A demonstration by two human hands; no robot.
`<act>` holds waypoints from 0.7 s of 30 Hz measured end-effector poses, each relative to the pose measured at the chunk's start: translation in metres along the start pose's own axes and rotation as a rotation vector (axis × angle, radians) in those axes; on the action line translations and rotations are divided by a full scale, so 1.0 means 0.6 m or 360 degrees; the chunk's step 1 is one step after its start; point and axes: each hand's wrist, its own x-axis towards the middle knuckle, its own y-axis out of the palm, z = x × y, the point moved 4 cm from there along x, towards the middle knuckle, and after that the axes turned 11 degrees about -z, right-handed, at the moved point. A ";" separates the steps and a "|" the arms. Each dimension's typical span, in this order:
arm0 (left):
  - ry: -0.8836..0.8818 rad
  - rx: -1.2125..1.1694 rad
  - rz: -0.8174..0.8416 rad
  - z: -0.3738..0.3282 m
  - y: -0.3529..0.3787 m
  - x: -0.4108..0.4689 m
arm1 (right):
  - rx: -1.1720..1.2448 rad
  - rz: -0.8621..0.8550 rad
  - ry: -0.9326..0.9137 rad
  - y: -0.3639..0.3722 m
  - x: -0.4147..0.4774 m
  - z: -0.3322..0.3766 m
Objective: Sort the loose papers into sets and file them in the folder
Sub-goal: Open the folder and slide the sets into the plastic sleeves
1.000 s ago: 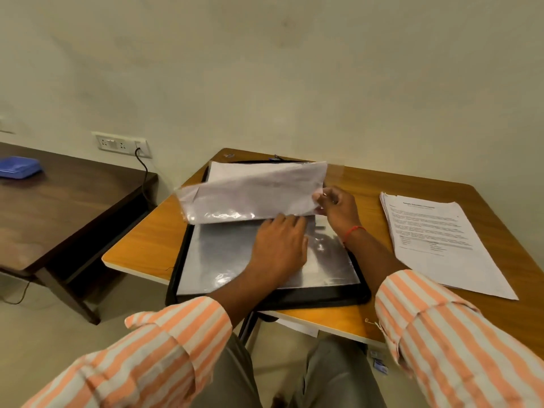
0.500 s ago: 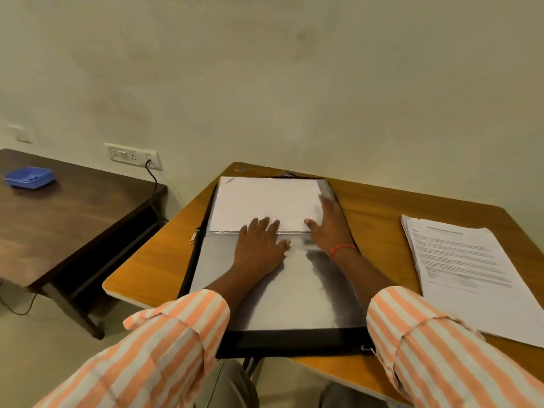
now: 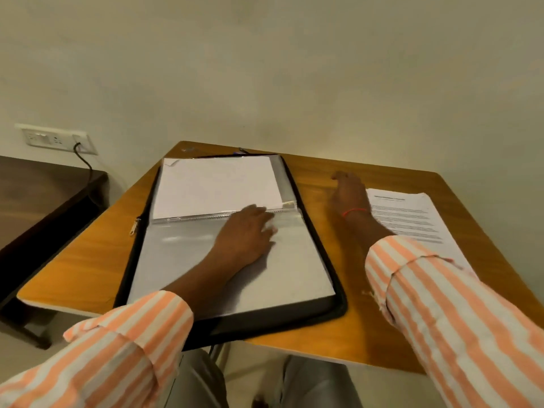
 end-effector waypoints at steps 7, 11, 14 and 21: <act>0.0440 -0.0345 0.0263 -0.092 0.050 0.010 | -0.0273 0.0566 0.0091 -0.030 0.067 -0.133; 0.0392 -0.0366 0.0281 -0.087 0.053 0.007 | -0.0336 0.0850 -0.0014 -0.012 0.086 -0.137; 0.0338 -0.0361 0.0283 -0.085 0.057 0.003 | -0.0342 0.0913 -0.0145 -0.001 0.100 -0.131; 0.0314 -0.0353 0.0284 -0.084 0.060 0.001 | -0.0346 0.0689 -0.0250 -0.035 0.115 -0.137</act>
